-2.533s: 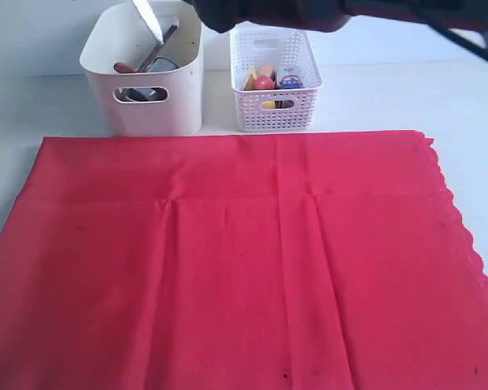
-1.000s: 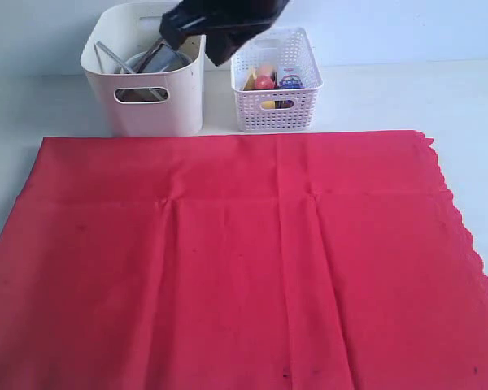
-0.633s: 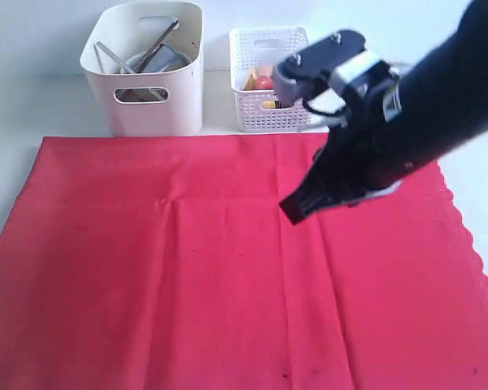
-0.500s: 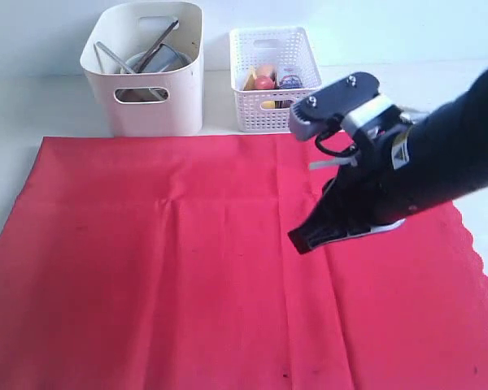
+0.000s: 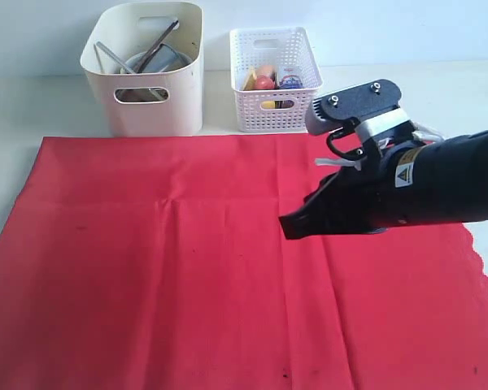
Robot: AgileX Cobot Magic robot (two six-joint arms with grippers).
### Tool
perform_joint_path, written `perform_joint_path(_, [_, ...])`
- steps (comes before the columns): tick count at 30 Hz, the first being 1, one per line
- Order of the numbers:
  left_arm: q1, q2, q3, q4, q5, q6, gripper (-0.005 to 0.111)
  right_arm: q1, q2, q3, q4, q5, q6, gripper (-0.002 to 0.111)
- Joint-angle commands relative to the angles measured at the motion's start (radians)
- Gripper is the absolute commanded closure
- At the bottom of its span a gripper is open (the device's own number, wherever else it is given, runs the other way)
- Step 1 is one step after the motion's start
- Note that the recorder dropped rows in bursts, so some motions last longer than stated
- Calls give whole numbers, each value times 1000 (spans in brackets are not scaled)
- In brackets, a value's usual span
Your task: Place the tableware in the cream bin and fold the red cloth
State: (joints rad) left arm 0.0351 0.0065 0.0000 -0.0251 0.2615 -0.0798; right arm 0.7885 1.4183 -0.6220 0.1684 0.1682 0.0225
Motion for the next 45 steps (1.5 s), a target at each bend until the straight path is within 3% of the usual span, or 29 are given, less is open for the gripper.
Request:
perform_joint_path(1, [2, -7, 0, -3, -4, -4, 105, -4, -9, 3, 4, -54, 6, 108])
perform_joint_path(11, [2, -7, 0, -3, -4, -4, 105, -4, -7, 5, 4, -106, 4, 108])
perform_joint_path(23, [2, -7, 0, -3, -11, -4, 105, -4, 4, 98, 4, -301, 4, 108])
perform_joint_path(26, [2, -7, 0, -31, -144, -40, 105, -4, 58, 99, 4, -298, 4, 108])
perform_joint_path(30, [2, -7, 0, -193, -290, -244, 105, -4, 174, 91, 4, -332, 4, 108])
perform_joint_path(34, [2, -7, 0, -192, -466, -273, 105, -4, 293, 43, 4, -331, 4, 108])
perform_joint_path(38, [2, -2, -23, -76, -526, -220, 107, -4, 370, -33, -23, -254, 0, 108])
perform_joint_path(42, [2, 167, -50, -92, -541, -212, 107, -4, 418, -128, -29, -102, 0, 108])
perform_joint_path(45, [2, 393, -50, -90, -543, -178, 107, -4, 438, -168, -30, -2, -22, 108])
